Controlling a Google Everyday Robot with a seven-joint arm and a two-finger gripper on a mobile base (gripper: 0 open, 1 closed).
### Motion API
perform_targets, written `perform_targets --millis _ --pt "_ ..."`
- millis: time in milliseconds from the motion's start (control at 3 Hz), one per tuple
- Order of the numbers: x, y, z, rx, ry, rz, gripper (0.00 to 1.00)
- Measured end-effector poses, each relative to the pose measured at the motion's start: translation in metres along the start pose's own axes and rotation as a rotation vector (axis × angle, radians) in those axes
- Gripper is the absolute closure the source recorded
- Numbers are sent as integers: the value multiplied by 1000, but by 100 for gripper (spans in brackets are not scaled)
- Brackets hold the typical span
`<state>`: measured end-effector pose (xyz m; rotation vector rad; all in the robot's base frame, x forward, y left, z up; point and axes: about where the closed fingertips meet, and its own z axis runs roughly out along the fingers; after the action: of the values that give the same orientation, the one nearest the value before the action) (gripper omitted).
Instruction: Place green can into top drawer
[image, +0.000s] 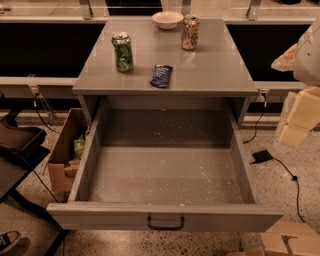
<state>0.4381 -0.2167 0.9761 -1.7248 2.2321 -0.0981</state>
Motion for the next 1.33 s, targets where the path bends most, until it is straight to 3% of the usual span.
perform_targets --millis 333,667,1333 --pt "0 0 0 0 0 0 0" --pt "-9 -16 7 25 -98 36 0" --pt "-83 -88 32 81 -358 51 0"
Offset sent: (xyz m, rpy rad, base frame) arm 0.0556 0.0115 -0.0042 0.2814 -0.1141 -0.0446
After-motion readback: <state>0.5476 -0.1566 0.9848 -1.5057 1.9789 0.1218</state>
